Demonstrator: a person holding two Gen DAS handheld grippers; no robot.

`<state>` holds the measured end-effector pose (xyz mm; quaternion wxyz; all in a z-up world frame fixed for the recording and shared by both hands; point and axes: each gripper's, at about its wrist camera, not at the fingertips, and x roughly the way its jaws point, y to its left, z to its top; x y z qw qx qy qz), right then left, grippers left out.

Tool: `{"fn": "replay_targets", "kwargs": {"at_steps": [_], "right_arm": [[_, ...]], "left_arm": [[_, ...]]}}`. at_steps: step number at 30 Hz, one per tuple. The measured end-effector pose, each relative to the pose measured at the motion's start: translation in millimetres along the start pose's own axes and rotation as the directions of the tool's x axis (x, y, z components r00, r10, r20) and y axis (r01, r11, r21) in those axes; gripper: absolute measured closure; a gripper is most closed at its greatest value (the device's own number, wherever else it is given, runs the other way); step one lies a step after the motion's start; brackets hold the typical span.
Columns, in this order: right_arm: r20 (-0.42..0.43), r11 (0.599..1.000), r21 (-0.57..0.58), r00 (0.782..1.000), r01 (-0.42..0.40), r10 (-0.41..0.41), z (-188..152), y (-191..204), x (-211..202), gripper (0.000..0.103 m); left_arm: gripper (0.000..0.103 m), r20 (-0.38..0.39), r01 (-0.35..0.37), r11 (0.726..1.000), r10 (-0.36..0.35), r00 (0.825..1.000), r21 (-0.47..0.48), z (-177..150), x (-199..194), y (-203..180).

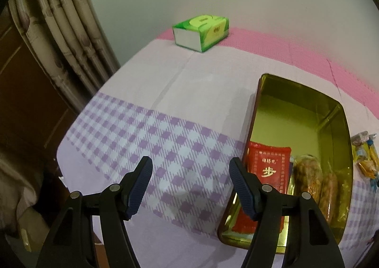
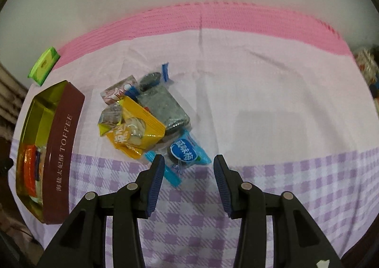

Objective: Organize snacks

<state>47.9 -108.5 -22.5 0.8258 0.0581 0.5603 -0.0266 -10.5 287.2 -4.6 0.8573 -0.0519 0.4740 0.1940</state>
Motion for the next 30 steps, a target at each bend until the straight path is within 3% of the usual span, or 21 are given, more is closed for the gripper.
{"fn": "replay_targets", "kwargs": {"at_steps": [7, 11, 17, 24, 30], "right_arm": [[-0.005, 0.996, 0.062, 0.998, -0.057, 0.057, -4, -3, -2, 0.062], [-0.005, 0.992, 0.117, 0.999, -0.047, 0.048, 4, -6, -1, 0.062], [-0.044, 0.958, 0.275, 0.995, -0.079, 0.095, 14, -18, 15, 0.06], [-0.061, 0.984, 0.176, 0.998, 0.025, -0.015, 14, 0, 28, 0.06], [-0.041, 0.993, 0.106, 0.998, 0.046, -0.042, 1, 1, 24, 0.061]], "left_arm": [[0.031, 0.006, 0.003, 1.0, -0.003, 1.0, 0.007, 0, 4, -3], [0.031, 0.003, 0.001, 1.0, -0.001, 1.0, 0.015, 0, 5, -4], [0.03, -0.001, 0.007, 1.0, -0.007, 1.0, 0.009, 0, 6, -4], [0.03, -0.008, 0.01, 1.0, -0.01, 1.0, 0.005, 0, 6, -3], [0.03, -0.009, 0.004, 1.0, -0.004, 1.0, 0.014, -1, 6, -4]]}}
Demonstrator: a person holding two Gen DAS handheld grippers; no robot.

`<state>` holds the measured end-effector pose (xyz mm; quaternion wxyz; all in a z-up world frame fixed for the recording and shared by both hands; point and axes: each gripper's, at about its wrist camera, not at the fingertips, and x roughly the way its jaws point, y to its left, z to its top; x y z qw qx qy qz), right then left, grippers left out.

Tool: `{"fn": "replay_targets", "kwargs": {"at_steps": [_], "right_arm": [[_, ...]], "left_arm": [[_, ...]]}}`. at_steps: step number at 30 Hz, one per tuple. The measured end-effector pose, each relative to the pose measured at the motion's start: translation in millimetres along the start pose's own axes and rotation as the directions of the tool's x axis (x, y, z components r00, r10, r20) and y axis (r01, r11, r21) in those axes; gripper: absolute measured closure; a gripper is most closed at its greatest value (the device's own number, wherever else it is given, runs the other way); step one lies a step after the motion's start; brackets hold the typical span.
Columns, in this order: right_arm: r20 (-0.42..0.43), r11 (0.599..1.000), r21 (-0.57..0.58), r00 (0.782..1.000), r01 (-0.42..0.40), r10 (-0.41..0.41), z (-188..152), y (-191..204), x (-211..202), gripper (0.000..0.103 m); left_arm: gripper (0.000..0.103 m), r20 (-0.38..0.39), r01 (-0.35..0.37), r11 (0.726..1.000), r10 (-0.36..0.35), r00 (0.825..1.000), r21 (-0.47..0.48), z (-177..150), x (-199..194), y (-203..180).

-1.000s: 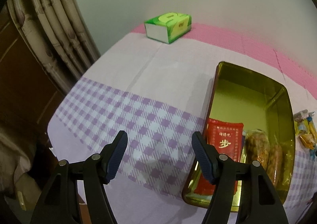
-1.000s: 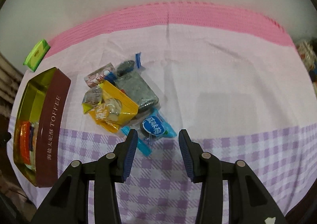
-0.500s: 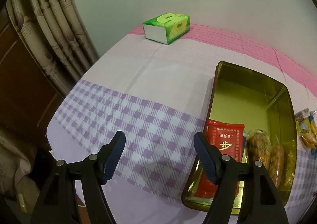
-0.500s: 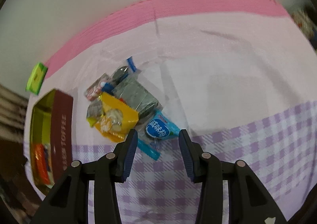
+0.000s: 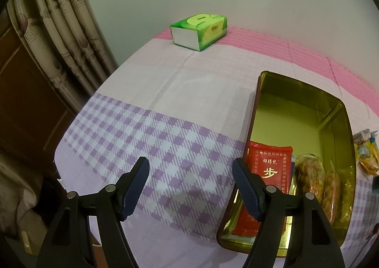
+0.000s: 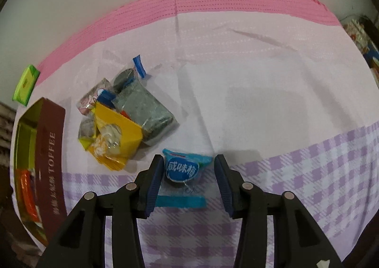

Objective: Organize snacks

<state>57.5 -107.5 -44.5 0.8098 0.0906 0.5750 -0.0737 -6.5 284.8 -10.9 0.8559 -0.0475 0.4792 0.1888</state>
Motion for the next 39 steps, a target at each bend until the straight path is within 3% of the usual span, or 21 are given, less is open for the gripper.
{"fn": "replay_targets", "kwargs": {"at_steps": [6, 10, 15, 19, 26, 30, 36, 39], "right_arm": [[0.058, 0.988, -0.144, 0.998, 0.048, -0.04, -23, 11, -5, 0.061], [0.102, 0.976, -0.211, 0.994, 0.06, -0.039, -34, 17, -7, 0.069], [0.128, 0.98, -0.199, 0.992, 0.006, 0.02, -39, 7, -10, 0.073], [0.164, 0.988, -0.158, 0.986, 0.006, 0.02, -32, -14, -8, 0.074], [0.241, 0.988, -0.13, 0.969, 0.087, -0.053, -18, -57, -7, 0.075], [0.275, 0.986, -0.123, 0.958, 0.113, -0.076, -14, -73, -5, 0.075], [0.315, 0.988, -0.106, 0.946, 0.113, -0.075, -12, -91, -5, 0.075], [0.323, 0.988, -0.111, 0.944, 0.107, -0.066, -14, -93, -6, 0.075]], "left_arm": [[0.03, 0.031, 0.0, 0.999, -0.001, 1.0, 0.039, -2, -7, -14], [0.03, 0.05, 0.008, 0.996, -0.012, 0.999, 0.088, -4, -15, -31], [0.03, 0.079, 0.03, 0.985, -0.044, 0.996, 0.167, -1, -31, -59], [0.03, 0.072, 0.116, 0.969, -0.134, 0.988, 0.219, 2, -45, -89], [0.03, 0.035, 0.246, 0.911, -0.273, 0.961, 0.33, 2, -60, -154], [0.03, -0.028, 0.352, 0.858, -0.369, 0.929, 0.375, -2, -62, -195], [0.03, -0.097, 0.434, 0.797, -0.437, 0.894, 0.419, -12, -61, -250], [0.03, -0.133, 0.468, 0.784, -0.456, 0.88, 0.407, -12, -56, -269]]}}
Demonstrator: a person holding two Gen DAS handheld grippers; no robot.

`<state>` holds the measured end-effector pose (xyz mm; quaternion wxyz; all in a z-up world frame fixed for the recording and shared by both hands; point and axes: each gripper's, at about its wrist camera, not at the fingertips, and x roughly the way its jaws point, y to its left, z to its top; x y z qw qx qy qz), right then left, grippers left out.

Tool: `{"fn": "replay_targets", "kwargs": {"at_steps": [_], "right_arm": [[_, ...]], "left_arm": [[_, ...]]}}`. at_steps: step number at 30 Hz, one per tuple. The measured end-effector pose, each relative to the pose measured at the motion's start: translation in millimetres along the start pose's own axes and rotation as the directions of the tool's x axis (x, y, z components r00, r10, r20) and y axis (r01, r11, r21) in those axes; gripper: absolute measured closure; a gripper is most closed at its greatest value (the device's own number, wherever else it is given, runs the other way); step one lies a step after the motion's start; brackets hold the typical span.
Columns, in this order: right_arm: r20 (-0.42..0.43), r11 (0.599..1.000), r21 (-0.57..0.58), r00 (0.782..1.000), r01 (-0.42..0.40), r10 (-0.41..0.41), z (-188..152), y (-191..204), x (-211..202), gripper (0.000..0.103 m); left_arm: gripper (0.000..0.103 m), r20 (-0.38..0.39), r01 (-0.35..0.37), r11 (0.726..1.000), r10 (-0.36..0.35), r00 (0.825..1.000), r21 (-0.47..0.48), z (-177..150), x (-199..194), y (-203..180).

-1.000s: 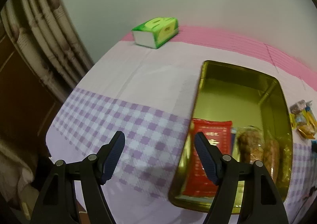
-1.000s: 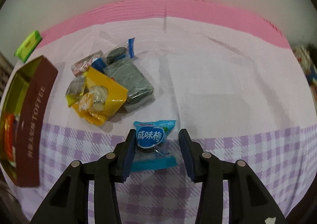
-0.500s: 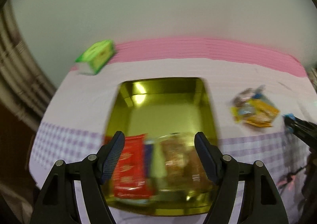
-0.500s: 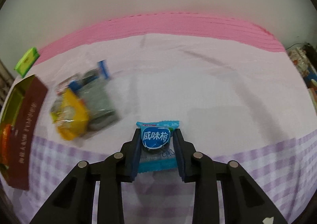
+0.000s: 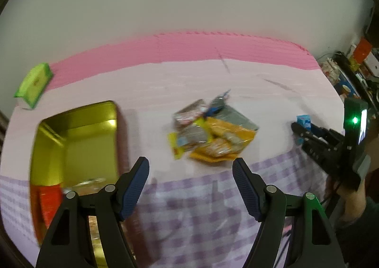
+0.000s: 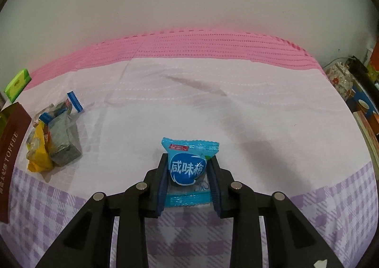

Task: Organize snacks
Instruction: 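Grasp the yellow snack bag with the left gripper while the right holds the blue candy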

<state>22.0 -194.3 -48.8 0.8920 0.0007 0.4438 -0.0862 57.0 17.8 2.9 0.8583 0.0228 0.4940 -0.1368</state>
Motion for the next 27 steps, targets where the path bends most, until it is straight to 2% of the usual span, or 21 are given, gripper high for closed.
{"fn": "replay_targets", "kwargs": {"at_steps": [3, 7, 12, 20, 25, 27], "right_arm": [[0.004, 1.0, 0.006, 1.0, -0.01, 0.01, -2, 0, -1, 0.075], [0.004, 1.0, 0.014, 1.0, -0.02, 0.02, 0, -5, 1, 0.074], [0.003, 1.0, 0.016, 1.0, -0.026, 0.026, 1, -6, 2, 0.073], [0.005, 0.999, 0.023, 0.999, -0.038, 0.038, 2, -7, 3, 0.073], [0.006, 0.999, 0.023, 0.999, -0.041, 0.041, 2, -8, 4, 0.073], [0.006, 0.999, 0.024, 0.999, -0.041, 0.041, 2, -8, 4, 0.073]], "left_arm": [[0.03, -0.028, 0.037, 0.998, -0.039, 0.999, -0.04, 9, 14, -8], [0.03, -0.073, 0.032, 0.991, -0.041, 0.996, -0.129, 23, 32, -11], [0.03, -0.135, 0.004, 0.96, -0.044, 0.99, -0.28, 37, 55, -6], [0.03, -0.198, -0.044, 0.958, -0.013, 0.98, -0.283, 41, 80, -18], [0.03, -0.231, -0.073, 0.962, 0.011, 0.973, -0.263, 29, 81, -6], [0.03, -0.251, -0.103, 0.965, 0.04, 0.967, -0.242, 22, 81, -2]]}}
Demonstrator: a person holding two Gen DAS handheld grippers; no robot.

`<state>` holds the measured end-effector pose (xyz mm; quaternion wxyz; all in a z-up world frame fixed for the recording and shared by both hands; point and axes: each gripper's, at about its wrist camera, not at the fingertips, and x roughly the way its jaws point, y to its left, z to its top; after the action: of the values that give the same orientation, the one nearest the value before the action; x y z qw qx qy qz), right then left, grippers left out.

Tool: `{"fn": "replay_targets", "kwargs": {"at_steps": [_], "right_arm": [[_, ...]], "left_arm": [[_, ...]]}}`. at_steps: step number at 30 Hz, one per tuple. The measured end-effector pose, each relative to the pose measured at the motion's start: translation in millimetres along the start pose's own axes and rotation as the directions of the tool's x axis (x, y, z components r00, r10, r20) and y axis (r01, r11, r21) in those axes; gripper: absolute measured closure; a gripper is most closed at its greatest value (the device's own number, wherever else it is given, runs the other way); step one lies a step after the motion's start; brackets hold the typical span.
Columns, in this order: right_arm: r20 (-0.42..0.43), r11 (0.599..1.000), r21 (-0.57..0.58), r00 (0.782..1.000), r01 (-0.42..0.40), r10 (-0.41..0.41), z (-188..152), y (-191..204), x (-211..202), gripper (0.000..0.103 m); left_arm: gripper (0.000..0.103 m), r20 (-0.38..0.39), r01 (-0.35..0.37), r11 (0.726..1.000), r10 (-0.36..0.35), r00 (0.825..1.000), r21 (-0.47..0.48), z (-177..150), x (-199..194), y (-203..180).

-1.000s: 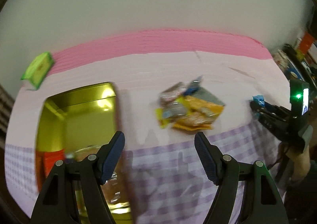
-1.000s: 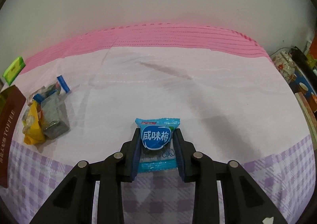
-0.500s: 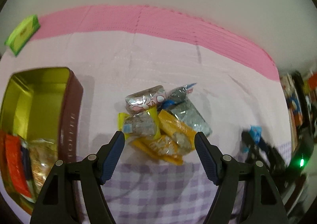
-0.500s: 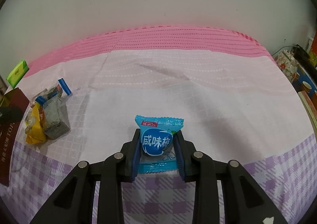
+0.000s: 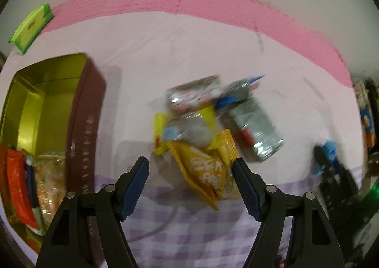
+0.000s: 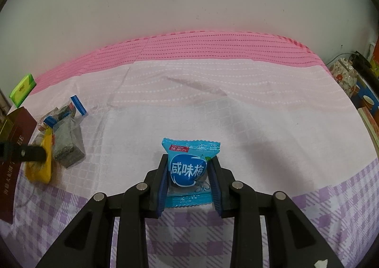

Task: Organize snacks
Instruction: 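Grasp the yellow snack bag with the left gripper while the right holds the blue candy, then carry the yellow snack bag over the tin with the left gripper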

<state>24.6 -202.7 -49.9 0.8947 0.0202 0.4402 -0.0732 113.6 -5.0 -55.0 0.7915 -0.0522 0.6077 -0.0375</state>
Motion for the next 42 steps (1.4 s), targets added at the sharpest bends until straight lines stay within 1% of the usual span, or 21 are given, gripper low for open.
{"fn": "replay_targets", "kwargs": {"at_steps": [2, 9, 11, 12, 15, 17, 19, 21, 22, 23, 24, 28, 32, 35, 37, 42], "right_arm": [[0.0, 1.0, 0.0, 1.0, 0.0, 0.0, 0, 0, 0, 0.073], [0.0, 1.0, 0.0, 1.0, 0.0, 0.0, 0, 0, 0, 0.073], [0.0, 1.0, 0.0, 1.0, 0.0, 0.0, 0, 0, 0, 0.073], [0.0, 1.0, 0.0, 1.0, 0.0, 0.0, 0, 0, 0, 0.073], [0.0, 1.0, 0.001, 1.0, 0.0, 0.0, 0, 0, 0, 0.073], [0.0, 1.0, 0.001, 1.0, 0.0, 0.0, 0, 0, 0, 0.073], [0.0, 1.0, 0.001, 1.0, 0.0, 0.0, 0, 0, 0, 0.073], [0.0, 1.0, 0.0, 1.0, 0.001, -0.001, 0, 0, 0, 0.073], [0.0, 1.0, 0.001, 1.0, 0.001, -0.001, 0, 0, 0, 0.073], [0.0, 1.0, 0.001, 1.0, 0.001, -0.001, 0, 0, 0, 0.073], [0.0, 1.0, 0.001, 1.0, 0.0, 0.0, 0, 0, 0, 0.073], [0.0, 1.0, 0.001, 1.0, 0.001, -0.001, 0, 0, 0, 0.073], [0.0, 1.0, 0.001, 1.0, 0.001, -0.001, 0, 0, 0, 0.073], [0.001, 1.0, 0.001, 1.0, 0.001, -0.001, 0, 0, 0, 0.073], [0.001, 1.0, 0.001, 1.0, 0.002, -0.002, 0, 0, 0, 0.073], [0.001, 1.0, 0.001, 1.0, 0.002, -0.002, 0, 0, 1, 0.073]], "left_arm": [[0.03, -0.002, -0.016, 1.0, 0.016, 1.0, 0.006, -4, 1, 4], [0.03, 0.012, -0.033, 0.999, 0.033, 0.999, 0.037, -12, 0, 5], [0.03, 0.023, -0.05, 0.997, 0.049, 0.999, 0.063, -16, 0, 0], [0.03, 0.025, -0.057, 0.996, 0.055, 0.998, 0.073, -16, 0, 4], [0.03, 0.037, -0.072, 0.992, 0.069, 0.997, 0.107, -19, 3, -6], [0.033, 0.046, -0.08, 0.989, 0.075, 0.996, 0.121, -20, 4, -10], [0.039, 0.057, -0.078, 0.987, 0.071, 0.996, 0.137, -23, 4, -15], [0.047, 0.064, -0.074, 0.985, 0.065, 0.996, 0.156, -26, 3, -19], [0.049, 0.068, -0.075, 0.984, 0.064, 0.996, 0.164, -29, 3, -23], [0.055, 0.07, -0.073, 0.983, 0.062, 0.996, 0.171, -29, 3, -23], [0.063, 0.07, -0.063, 0.982, 0.052, 0.996, 0.179, -30, 3, -26], [0.064, 0.083, -0.072, 0.977, 0.056, 0.995, 0.202, -31, -5, -37], [0.066, 0.08, -0.077, 0.976, 0.062, 0.995, 0.206, -33, -9, -41], [0.067, 0.078, -0.067, 0.977, 0.052, 0.996, 0.202, -35, -14, -39], [0.067, 0.074, -0.059, 0.977, 0.045, 0.996, 0.203, -38, -16, -29], [0.067, 0.071, -0.033, 0.978, 0.019, 0.997, 0.204, -43, -31, -18]]}}
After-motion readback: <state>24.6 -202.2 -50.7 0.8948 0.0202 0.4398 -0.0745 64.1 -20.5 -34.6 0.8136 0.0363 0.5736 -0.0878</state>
